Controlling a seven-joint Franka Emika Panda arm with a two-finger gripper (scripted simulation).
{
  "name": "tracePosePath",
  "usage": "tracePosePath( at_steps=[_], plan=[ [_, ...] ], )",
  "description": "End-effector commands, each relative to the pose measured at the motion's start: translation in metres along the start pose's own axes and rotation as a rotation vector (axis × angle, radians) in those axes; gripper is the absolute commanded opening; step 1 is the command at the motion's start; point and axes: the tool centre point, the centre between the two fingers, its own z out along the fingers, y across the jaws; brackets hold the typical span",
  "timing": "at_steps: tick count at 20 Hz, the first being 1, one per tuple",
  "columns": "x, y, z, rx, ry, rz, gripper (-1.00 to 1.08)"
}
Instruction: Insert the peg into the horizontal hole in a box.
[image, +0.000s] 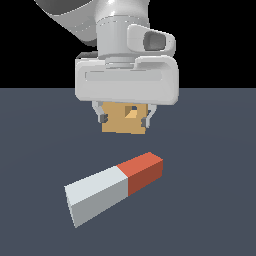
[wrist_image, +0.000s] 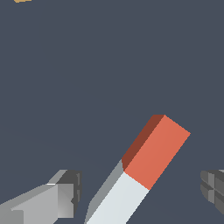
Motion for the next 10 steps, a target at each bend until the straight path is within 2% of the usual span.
tracePosePath(
  at_steps=[1, 10],
  plan=[
    [-0.014, 0.002, 0.009, -0.002, -0.001, 0.094, 1.00],
    [-0.063, -0.003, 0.040, -0.008, -0.001, 0.423, 1.00]
  ],
)
